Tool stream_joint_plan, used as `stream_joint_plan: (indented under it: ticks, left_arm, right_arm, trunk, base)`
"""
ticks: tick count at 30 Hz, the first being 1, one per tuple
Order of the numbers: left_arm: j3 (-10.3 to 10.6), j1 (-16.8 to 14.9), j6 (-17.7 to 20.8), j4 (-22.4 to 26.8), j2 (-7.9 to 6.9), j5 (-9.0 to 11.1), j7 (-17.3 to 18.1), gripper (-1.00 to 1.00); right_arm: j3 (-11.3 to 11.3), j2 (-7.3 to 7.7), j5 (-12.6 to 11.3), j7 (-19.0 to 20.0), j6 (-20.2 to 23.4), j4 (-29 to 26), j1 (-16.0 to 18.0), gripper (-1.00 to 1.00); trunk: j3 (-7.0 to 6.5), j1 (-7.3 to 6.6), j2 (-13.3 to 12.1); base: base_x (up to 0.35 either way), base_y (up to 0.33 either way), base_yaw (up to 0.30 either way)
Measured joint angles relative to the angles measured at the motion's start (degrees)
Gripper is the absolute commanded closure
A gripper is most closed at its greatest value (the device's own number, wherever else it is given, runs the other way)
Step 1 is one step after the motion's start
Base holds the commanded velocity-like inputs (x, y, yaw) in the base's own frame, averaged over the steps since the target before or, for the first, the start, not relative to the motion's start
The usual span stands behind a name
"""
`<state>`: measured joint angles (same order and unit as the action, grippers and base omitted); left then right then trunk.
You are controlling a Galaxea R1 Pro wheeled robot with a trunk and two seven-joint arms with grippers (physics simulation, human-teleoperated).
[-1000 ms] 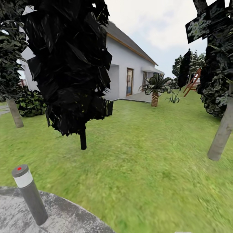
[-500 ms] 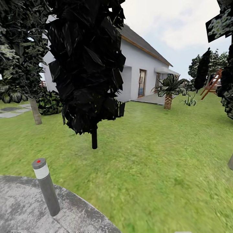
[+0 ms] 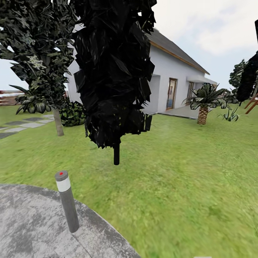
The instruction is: In the garden, pick up the pesticide atomizer on the floor and spray pesticide onto both trees until each tree trunk is fully covered.
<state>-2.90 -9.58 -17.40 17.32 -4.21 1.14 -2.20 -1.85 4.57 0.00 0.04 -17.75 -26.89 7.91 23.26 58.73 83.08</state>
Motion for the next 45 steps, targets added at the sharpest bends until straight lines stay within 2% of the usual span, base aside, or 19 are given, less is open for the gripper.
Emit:
stream_joint_plan:
  ticks: [28,45]
  left_arm:
    - [0.00,0.00,-0.03,0.00,0.06,0.00,0.00,-1.00]
    - [0.00,0.00,0.00,0.00,0.02,0.00,0.00,-1.00]
  right_arm:
    - [0.00,0.00,0.00,0.03,0.00,0.00,0.00,-1.00]
    - [0.00,0.00,0.00,0.01,0.00,0.00,0.00,-1.00]
  trunk:
    - [-1.36,0.00,0.00]
    - [-2.18,0.00,0.00]
  base:
    - [-0.008,0.000,0.251]
    - [-0.323,0.000,0.251]
